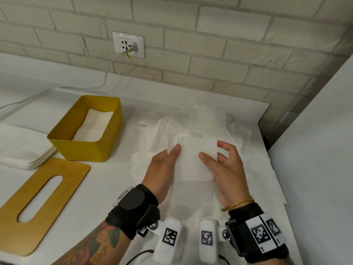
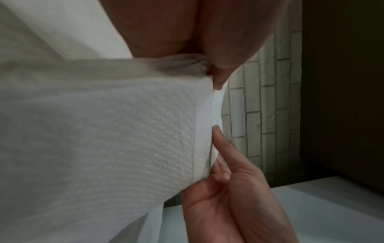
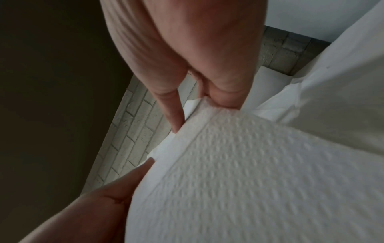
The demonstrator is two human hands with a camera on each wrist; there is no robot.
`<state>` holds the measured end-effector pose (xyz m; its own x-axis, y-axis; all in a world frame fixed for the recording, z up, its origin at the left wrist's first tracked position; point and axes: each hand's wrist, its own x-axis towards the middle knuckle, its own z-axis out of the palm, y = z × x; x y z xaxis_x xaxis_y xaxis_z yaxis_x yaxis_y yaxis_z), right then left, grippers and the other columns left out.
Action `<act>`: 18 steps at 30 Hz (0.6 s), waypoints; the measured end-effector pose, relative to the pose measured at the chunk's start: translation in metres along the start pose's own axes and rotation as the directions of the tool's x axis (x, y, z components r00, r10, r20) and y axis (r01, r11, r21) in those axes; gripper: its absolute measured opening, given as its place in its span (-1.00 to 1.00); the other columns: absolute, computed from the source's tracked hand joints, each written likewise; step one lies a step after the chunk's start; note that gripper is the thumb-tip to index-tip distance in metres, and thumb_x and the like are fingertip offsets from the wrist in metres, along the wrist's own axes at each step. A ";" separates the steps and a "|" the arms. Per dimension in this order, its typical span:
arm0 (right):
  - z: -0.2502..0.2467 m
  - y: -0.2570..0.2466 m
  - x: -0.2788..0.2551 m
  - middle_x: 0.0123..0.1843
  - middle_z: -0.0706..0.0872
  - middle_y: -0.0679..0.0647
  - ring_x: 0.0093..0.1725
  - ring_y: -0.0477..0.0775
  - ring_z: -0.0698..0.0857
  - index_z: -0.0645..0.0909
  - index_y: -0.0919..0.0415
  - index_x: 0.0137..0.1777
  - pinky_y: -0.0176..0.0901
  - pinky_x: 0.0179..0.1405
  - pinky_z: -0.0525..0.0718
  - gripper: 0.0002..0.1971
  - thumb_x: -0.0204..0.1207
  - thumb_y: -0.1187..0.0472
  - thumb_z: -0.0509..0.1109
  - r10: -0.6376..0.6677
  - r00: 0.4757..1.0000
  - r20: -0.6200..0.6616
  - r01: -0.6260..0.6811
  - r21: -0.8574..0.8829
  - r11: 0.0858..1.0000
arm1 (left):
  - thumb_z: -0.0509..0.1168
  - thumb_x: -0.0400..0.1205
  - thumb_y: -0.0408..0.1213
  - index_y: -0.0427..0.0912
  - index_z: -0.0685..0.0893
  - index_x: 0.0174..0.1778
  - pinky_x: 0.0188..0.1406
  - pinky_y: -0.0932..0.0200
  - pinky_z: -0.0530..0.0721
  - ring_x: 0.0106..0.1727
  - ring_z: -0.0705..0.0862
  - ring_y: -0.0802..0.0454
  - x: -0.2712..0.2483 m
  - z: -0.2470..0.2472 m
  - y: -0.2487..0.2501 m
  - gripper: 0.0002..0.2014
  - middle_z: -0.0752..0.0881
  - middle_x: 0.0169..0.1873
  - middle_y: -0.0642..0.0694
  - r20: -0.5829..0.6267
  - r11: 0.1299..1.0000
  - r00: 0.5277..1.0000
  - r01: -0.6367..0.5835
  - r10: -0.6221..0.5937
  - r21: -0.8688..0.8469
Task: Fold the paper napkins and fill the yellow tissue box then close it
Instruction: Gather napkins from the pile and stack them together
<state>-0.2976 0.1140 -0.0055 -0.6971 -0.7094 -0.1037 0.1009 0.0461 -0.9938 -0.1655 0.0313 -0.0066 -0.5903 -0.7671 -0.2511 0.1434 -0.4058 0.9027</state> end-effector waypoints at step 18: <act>0.004 -0.013 0.002 0.05 0.87 0.00 0.01 0.00 0.86 0.51 -0.16 0.31 0.16 0.14 0.82 -0.51 0.49 0.15 0.63 -0.109 0.991 0.082 0.122 -0.186 0.975 | 0.17 0.80 -0.03 -0.30 0.70 0.36 0.40 -0.17 0.66 0.23 0.81 -0.17 -0.004 0.001 0.006 -0.57 0.83 0.18 -0.24 0.080 0.997 0.994 0.079 -0.077 -0.012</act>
<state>-0.2976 0.1094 0.0077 -0.6432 -0.7657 0.0084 -0.1188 0.0889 -0.9889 -0.1631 0.0327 0.0008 -0.6610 -0.6914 -0.2916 0.1062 -0.4708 0.8758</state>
